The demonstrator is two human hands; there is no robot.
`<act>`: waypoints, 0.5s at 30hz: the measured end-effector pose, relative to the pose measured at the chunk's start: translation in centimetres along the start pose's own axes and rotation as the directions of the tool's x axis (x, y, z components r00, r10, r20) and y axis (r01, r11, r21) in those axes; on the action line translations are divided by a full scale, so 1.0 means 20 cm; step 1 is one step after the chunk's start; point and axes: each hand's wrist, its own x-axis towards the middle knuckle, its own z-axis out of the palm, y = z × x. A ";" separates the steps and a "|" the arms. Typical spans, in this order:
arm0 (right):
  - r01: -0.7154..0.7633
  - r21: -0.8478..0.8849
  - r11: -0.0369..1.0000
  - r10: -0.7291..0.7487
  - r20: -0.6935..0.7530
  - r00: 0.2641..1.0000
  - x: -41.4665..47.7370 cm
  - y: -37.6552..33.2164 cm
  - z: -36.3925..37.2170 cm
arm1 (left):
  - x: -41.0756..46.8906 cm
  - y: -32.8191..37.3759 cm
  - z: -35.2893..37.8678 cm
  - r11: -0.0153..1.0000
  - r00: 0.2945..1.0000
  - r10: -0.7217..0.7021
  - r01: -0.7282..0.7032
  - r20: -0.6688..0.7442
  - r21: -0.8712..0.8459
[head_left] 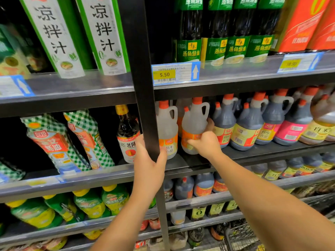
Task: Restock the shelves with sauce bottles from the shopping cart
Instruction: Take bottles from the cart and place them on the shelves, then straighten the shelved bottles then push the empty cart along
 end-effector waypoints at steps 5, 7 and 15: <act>0.021 -0.051 0.998 -0.022 -0.015 1.000 -0.11 -0.02 -0.09 | -0.04 0.01 -0.06 0.999 0.999 0.039 -0.040 0.013 0.013; 0.030 -0.052 0.998 -0.031 -0.015 0.999 -0.17 -0.01 -0.13 | -0.07 0.02 -0.08 0.994 0.994 0.107 -0.105 -0.036 0.037; 0.036 -0.278 0.960 -0.075 -0.132 0.988 -0.37 0.03 -0.29 | -0.15 0.12 -0.12 0.849 0.856 0.517 -0.510 -0.013 0.138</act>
